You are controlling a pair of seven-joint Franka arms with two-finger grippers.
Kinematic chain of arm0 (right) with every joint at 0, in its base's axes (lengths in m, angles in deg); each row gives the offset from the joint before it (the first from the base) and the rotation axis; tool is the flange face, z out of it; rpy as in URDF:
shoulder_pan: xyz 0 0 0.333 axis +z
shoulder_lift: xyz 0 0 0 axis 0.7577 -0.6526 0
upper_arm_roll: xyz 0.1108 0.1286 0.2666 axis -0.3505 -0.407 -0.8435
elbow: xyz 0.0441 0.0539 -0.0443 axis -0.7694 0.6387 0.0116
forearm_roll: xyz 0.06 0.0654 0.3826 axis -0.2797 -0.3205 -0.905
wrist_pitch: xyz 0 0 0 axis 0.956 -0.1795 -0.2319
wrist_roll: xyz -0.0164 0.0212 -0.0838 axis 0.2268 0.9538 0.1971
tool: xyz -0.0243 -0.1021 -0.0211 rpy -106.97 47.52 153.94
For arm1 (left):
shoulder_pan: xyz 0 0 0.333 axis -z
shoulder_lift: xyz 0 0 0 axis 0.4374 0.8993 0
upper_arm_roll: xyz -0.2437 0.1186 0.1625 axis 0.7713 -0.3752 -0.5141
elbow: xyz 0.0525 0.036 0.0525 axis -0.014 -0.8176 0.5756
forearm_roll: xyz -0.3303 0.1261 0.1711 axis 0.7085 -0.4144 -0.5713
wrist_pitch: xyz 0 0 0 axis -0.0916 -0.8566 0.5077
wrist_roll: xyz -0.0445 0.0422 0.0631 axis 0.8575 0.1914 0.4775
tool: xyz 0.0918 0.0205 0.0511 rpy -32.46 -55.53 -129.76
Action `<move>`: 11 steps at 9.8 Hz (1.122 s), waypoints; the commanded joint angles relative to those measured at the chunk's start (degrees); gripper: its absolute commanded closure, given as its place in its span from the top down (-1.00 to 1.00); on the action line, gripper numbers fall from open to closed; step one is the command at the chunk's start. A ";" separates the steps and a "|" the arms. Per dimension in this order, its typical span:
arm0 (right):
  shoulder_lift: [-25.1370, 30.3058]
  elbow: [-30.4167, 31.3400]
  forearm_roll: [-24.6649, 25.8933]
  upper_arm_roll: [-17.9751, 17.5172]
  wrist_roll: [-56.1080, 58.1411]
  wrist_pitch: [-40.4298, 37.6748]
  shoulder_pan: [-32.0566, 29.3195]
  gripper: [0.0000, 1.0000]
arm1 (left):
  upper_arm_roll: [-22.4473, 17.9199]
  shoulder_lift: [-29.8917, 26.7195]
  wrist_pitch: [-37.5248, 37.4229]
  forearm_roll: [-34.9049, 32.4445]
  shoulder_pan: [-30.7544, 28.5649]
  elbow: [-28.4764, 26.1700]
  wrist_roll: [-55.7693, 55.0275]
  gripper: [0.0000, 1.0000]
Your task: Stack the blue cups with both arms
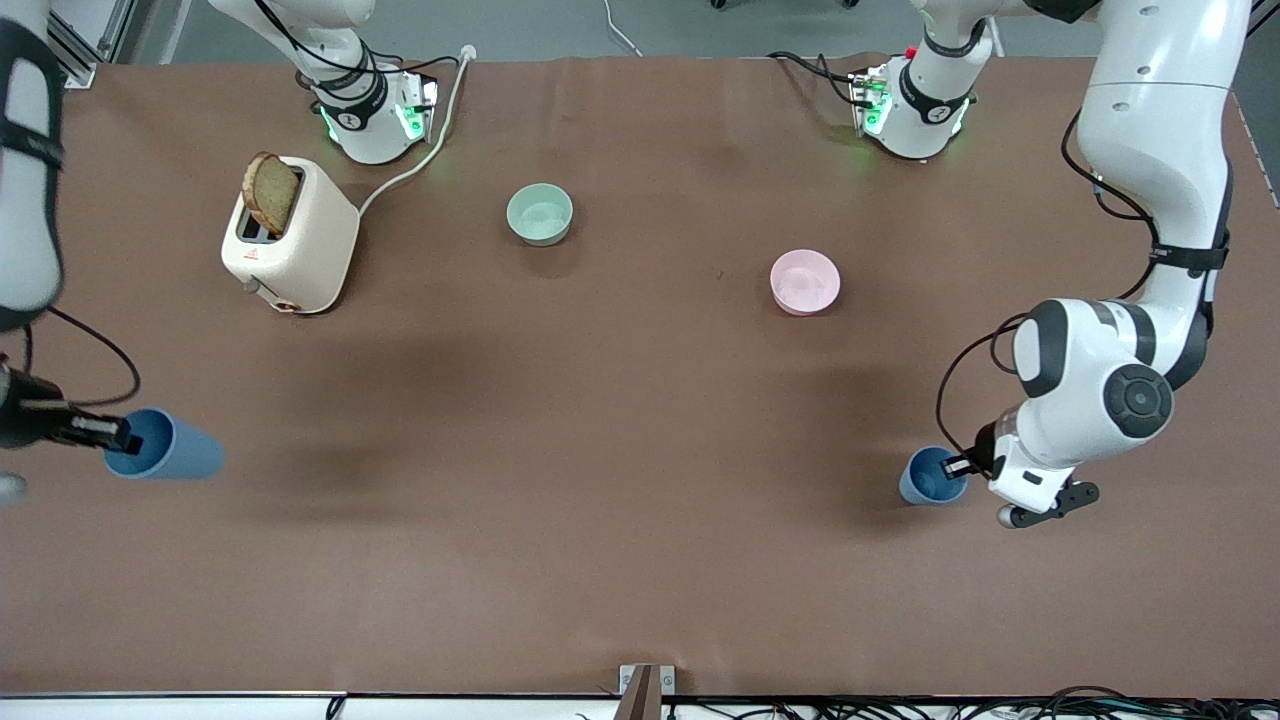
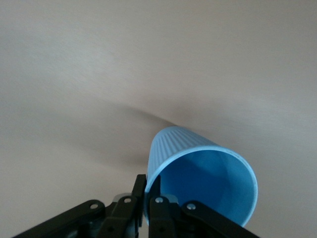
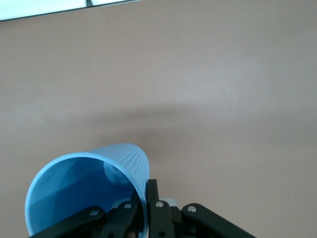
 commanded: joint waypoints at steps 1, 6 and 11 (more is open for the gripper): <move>7.13 3.57 -0.88 -0.25 -2.08 -4.49 1.01 -0.97 | -0.09 -2.59 -3.29 -0.97 8.47 0.17 -13.87 -0.99; 7.95 3.93 -0.80 -0.25 -9.18 -4.17 7.23 -0.97 | 0.97 4.49 -2.60 -0.79 28.43 8.60 -49.28 -0.99; 6.11 3.84 -0.88 -0.25 -25.51 0.31 21.29 -0.98 | 0.97 9.87 0.39 -1.05 35.23 10.73 -61.58 -0.87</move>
